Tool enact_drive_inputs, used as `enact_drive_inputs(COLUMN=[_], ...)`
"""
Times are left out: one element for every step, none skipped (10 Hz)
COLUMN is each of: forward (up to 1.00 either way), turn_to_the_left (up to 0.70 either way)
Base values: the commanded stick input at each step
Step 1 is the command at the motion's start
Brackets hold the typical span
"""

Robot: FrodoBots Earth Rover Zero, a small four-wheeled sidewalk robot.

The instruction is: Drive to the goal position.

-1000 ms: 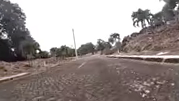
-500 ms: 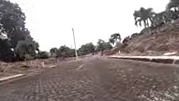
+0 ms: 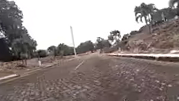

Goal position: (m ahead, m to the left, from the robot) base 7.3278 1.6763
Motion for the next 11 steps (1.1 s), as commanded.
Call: enact_drive_inputs(forward=[1.00,1.00,1.00,1.00,1.00,1.00,1.00,1.00,1.00,1.00,1.00], turn_to_the_left=[0.00,0.00,0.00,0.00,0.00,0.00,0.00,0.00,0.00,0.00,0.00])
